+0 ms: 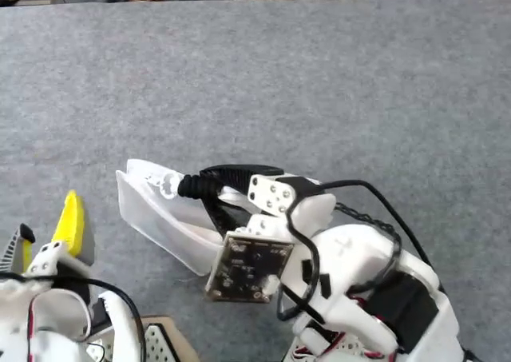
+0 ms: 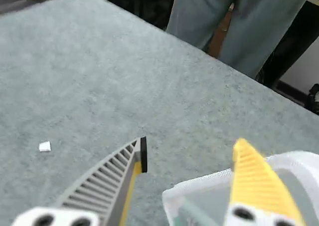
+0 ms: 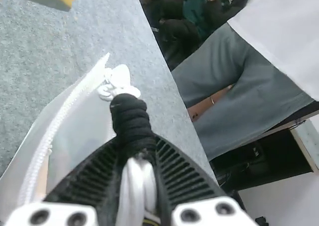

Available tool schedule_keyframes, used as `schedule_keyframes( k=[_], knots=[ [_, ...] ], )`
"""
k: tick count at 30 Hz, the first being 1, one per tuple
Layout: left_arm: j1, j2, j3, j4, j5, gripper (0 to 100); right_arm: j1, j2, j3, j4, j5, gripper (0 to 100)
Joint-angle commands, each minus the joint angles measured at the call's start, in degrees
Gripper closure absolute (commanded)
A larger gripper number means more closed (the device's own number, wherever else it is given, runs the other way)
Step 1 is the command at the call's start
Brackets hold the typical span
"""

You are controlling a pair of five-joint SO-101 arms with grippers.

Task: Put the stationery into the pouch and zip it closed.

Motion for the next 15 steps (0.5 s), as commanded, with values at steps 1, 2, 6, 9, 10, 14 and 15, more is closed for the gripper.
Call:
schedule_keyframes(
  k=[1, 2, 6, 9, 10, 14, 15],
  knots=[
    [0.6, 0.8, 5.0, -6.2, 7.5, 57, 0.4, -2.6, -0.2, 0.2, -0.8, 98.6],
    [0.5, 0.8, 6.0, -8.4, 9.0, 58, 0.4, -3.3, 0.1, 0.4, -0.8, 98.6],
    [0.8, 1.3, 7.3, -16.1, 13.2, 60, -0.8, -7.1, 3.8, 2.1, -0.4, 98.6],
    [3.6, 4.1, 7.8, -15.9, 12.6, 60, -3.0, -10.6, 6.2, 2.1, -0.3, 98.6],
    [4.8, 4.9, 7.3, -14.1, 10.6, 60, -3.2, -11.6, 6.5, 2.1, -0.2, 98.6],
    [7.3, 5.5, 6.5, -7.0, -5.0, 60, -3.1, -13.6, 7.3, 2.5, 2.5, 98.6],
    [6.8, 5.5, 6.7, -6.7, -10.6, 60, -3.1, -13.8, 7.3, 2.5, 2.5, 98.6]
  ],
)
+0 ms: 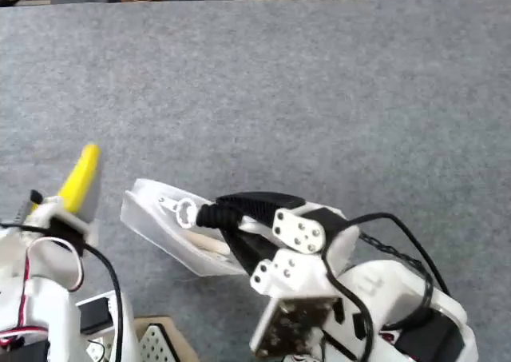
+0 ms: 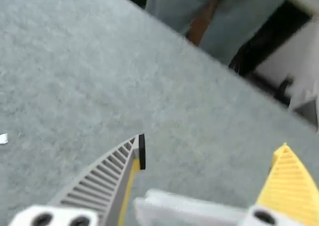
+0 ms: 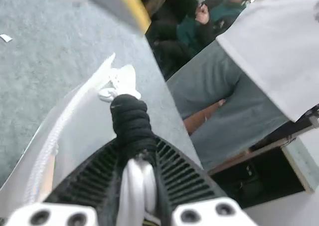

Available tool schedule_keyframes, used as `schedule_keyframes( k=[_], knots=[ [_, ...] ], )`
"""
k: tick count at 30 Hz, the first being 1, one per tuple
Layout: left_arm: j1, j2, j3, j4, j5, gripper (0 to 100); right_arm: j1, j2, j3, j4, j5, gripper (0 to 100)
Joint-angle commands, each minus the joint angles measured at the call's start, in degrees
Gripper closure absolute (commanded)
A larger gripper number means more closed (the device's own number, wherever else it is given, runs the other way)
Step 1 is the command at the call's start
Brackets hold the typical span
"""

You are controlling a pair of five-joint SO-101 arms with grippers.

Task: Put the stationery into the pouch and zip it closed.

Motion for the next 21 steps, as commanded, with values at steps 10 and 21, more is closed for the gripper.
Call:
schedule_keyframes(
  k=[10, 21],
  knots=[
    [-1.0, 1.1, -1.9, 0.4, -73.1, 60, -0.5, -0.7, -0.1, 0.5, 1.0, 98.6],
    [-0.4, 1.1, -3.9, -1.8, -76.1, 60, -3.6, -1.0, -5.1, 8.8, 1.0, 98.6]
  ],
)
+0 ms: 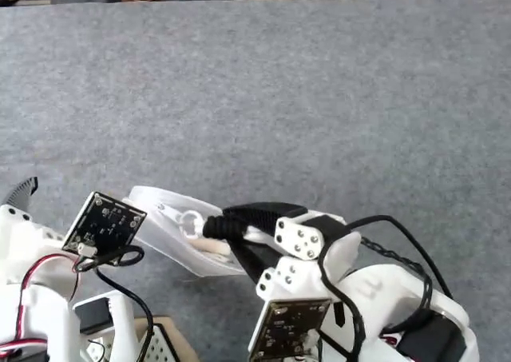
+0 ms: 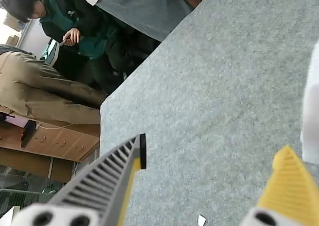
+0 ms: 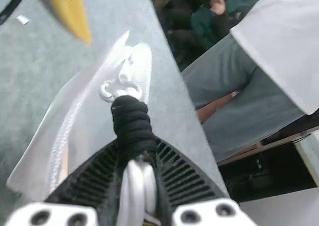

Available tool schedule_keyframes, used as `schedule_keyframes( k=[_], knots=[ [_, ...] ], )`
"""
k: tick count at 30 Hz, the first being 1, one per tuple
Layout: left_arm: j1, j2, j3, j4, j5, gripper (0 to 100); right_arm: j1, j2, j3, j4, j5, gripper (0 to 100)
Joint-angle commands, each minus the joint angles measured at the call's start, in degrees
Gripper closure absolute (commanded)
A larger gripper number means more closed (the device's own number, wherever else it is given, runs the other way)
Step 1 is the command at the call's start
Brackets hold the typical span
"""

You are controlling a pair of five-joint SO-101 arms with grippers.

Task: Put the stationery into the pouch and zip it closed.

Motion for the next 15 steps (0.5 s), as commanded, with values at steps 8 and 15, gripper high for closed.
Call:
schedule_keyframes(
  k=[8, 15],
  knots=[
    [6.1, 0.9, -7.9, 13.0, 4.4, 60, -7.8, -0.3, -9.6, 6.8, -3.7, 98.6],
    [10.2, 0.9, -15.3, 13.1, 5.6, 60, -7.6, -0.4, -9.5, 7.8, -3.6, 98.6]
  ],
)
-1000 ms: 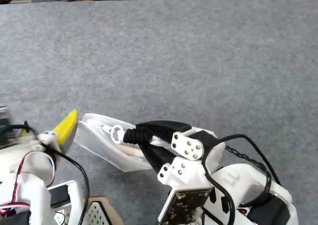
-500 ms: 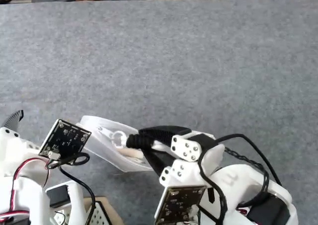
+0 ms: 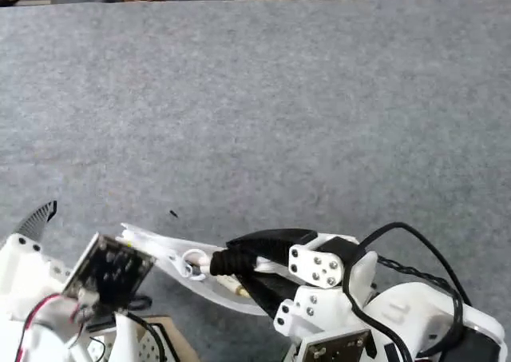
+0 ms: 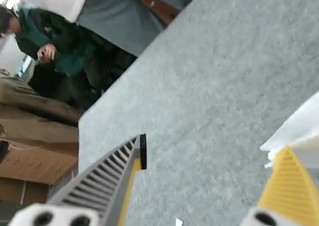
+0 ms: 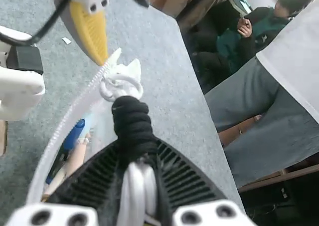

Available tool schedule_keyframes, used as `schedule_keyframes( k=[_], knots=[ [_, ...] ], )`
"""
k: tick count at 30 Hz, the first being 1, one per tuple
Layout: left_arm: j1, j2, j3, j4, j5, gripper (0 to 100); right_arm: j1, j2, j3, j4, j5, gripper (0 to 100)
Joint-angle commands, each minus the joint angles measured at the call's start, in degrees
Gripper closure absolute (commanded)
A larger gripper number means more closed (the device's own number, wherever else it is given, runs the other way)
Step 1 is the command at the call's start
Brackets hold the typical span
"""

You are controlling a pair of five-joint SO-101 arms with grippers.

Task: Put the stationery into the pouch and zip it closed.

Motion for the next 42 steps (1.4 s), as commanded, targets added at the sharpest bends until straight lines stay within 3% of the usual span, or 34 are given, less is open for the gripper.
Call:
schedule_keyframes(
  k=[1, 7, 14, 23, 30, 36, 42],
  knots=[
    [2.1, 0.9, -3.3, 0.5, 0.8, 60, -0.4, -0.3, -1.8, 0.1, -0.8, 98.6],
    [2.2, 0.9, 0.9, 0.6, 1.8, 60, 0.9, -0.1, -1.6, 0.1, -0.8, 98.6],
    [2.9, 0.9, 7.7, 0.6, 14.4, 60, 3.9, -0.4, 2.1, -0.3, -0.8, 98.6],
    [13.8, 1.0, 8.5, 0.6, 24.8, 60, 3.9, 0.2, 4.6, -3.9, -0.8, 98.6],
    [25.5, 1.1, 8.9, 0.6, 24.4, 60, 8.8, -0.3, 8.0, -6.6, 3.1, 98.6],
    [19.9, 1.1, 9.0, 0.5, 19.3, 60, 16.7, -0.4, 7.6, -7.2, 5.3, 98.6],
    [18.2, 1.0, 11.1, 0.5, 17.5, 60, 23.6, -0.4, 7.6, -21.1, 5.1, 98.6]
  ],
)
